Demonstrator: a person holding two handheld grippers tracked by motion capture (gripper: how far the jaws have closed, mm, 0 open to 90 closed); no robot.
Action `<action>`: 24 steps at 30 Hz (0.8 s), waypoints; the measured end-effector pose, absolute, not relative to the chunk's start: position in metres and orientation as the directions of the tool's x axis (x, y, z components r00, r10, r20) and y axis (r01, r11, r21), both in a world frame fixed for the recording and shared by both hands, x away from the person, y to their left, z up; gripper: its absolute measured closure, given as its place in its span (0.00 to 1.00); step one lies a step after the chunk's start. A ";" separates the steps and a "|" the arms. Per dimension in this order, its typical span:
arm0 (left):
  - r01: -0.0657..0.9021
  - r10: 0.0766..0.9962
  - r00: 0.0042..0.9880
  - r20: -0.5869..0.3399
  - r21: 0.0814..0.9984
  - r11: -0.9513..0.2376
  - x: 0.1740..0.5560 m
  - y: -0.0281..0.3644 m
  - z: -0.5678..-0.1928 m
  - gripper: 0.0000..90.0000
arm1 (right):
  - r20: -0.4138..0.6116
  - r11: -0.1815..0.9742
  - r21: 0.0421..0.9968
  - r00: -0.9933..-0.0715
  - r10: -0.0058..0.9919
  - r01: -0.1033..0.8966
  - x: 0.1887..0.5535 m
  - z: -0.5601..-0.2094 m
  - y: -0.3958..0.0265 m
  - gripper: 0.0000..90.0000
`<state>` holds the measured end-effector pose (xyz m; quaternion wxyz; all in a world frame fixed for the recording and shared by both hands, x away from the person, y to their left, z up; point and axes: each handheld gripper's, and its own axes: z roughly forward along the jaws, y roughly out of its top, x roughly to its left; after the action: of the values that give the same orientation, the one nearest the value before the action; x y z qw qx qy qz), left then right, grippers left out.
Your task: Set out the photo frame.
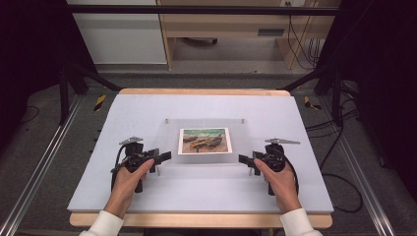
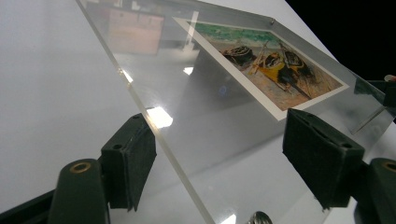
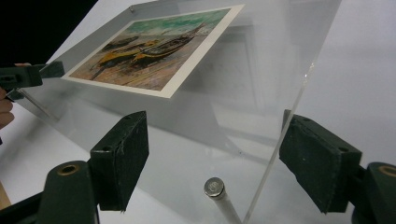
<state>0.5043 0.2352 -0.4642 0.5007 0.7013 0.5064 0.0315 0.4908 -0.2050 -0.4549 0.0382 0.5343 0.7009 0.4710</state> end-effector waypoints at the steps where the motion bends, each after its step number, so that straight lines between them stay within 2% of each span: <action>1: 0.677 0.743 0.489 -0.456 0.736 0.007 0.504 0.235 -0.464 0.29 | 0.443 -0.010 0.707 -0.432 0.786 0.707 0.490 -0.455 -0.205 0.27; 12: 0.650 0.765 0.501 -0.404 0.759 -0.025 0.494 0.233 -0.456 0.31 | 0.378 0.043 0.744 -0.474 0.796 0.667 0.481 -0.451 -0.203 0.27; 16: 0.640 0.774 0.500 -0.388 0.768 -0.029 0.488 0.234 -0.454 0.33 | 0.355 0.052 0.762 -0.483 0.800 0.646 0.475 -0.450 -0.202 0.29; 20: 0.626 0.777 0.497 -0.387 0.779 -0.013 0.481 0.235 -0.453 0.38 | 0.352 0.048 0.776 -0.495 0.794 0.629 0.468 -0.450 -0.207 0.36; 24: 0.624 0.783 0.495 -0.377 0.782 -0.018 0.479 0.234 -0.452 0.39 | 0.344 0.052 0.778 -0.494 0.798 0.626 0.466 -0.450 -0.207 0.37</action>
<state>0.4789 0.2343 -0.4517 0.4950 0.7088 0.4962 0.0805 0.4655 -0.2066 -0.4495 0.0900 0.4949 0.7196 0.4787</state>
